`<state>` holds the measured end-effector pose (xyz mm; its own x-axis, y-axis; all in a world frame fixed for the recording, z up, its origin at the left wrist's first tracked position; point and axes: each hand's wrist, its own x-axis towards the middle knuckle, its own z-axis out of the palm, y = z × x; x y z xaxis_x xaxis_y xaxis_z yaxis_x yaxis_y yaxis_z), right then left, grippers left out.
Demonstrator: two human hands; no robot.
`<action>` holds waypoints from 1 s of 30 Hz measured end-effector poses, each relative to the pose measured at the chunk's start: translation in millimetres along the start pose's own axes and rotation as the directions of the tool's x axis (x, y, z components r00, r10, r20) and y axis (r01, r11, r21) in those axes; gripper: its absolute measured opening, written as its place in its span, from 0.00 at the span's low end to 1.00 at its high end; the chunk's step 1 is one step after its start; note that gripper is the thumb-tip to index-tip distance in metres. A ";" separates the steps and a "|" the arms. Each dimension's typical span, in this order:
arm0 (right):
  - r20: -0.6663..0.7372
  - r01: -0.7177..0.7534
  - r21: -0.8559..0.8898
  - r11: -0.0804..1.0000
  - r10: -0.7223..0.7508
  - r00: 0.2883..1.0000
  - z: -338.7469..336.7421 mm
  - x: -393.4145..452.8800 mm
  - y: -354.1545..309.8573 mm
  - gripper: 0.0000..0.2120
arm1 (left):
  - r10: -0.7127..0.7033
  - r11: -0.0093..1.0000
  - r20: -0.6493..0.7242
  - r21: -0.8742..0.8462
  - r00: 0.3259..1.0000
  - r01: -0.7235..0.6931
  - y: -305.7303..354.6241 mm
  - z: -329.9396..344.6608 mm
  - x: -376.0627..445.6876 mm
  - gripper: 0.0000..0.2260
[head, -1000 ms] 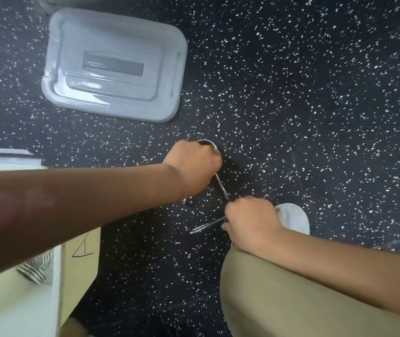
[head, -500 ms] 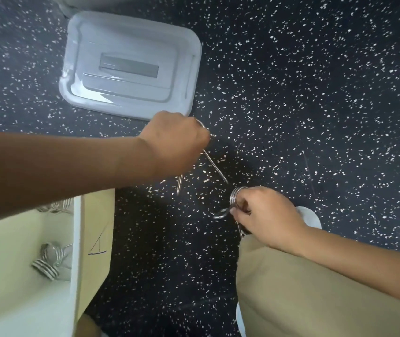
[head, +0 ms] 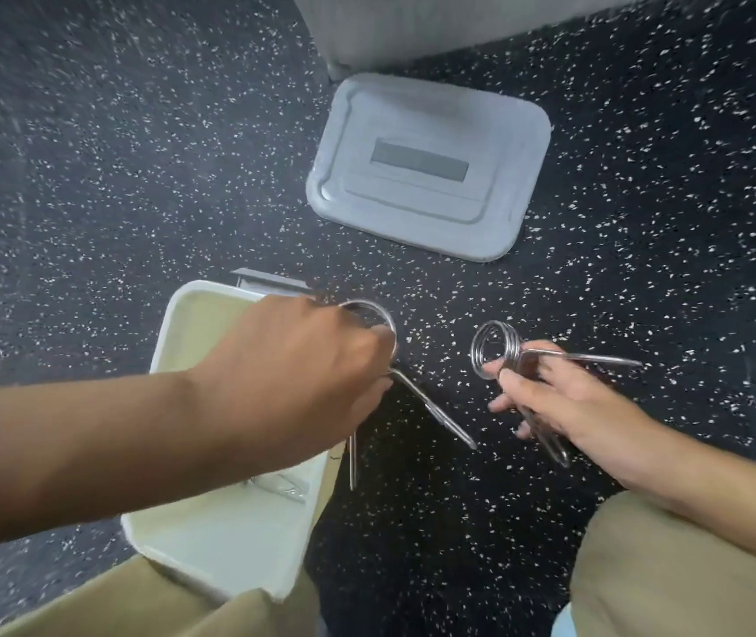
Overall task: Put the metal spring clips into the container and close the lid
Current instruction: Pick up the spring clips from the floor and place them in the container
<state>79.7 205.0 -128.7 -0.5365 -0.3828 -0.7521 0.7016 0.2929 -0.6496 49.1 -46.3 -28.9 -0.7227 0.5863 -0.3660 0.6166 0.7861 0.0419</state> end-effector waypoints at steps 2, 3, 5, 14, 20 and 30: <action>0.031 -0.005 -0.059 0.998 0.007 0.999 6.5 3.1 -7.6 0.29 | -0.020 0.999 0.016 -0.029 1.000 0.020 -2.4 0.7 -20.7 0.12; 0.045 -0.004 -0.076 0.997 0.007 0.999 8.9 3.0 -11.6 0.33 | -0.041 0.998 0.028 -0.048 0.999 0.042 -2.6 -0.2 -29.8 0.11; 0.061 0.006 -0.093 0.996 0.000 0.998 12.3 5.0 -14.5 0.36 | -0.111 0.991 0.037 -0.068 0.993 0.114 -5.4 -0.2 -47.5 0.12; -0.122 -0.032 0.107 0.994 0.045 0.992 36.6 23.1 -16.4 0.25 | -0.475 0.859 0.095 -0.167 0.875 0.485 -34.0 31.3 -114.1 0.16; -0.248 -0.067 0.074 0.995 0.083 0.965 43.5 26.3 -21.7 0.17 | -0.586 0.767 0.196 -0.178 0.786 0.616 -41.4 71.0 -137.4 0.17; -0.294 -0.067 -0.077 0.995 0.041 0.955 50.3 25.1 -32.0 0.20 | -0.569 0.733 0.360 -0.186 0.739 0.655 -36.4 154.5 -126.1 0.13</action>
<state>67.4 142.0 -121.2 -0.6213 -0.0961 -0.7777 0.6974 0.3848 -0.6046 166.0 -179.0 -127.8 -0.7725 -0.0843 -0.6294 -0.0793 0.9962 -0.0361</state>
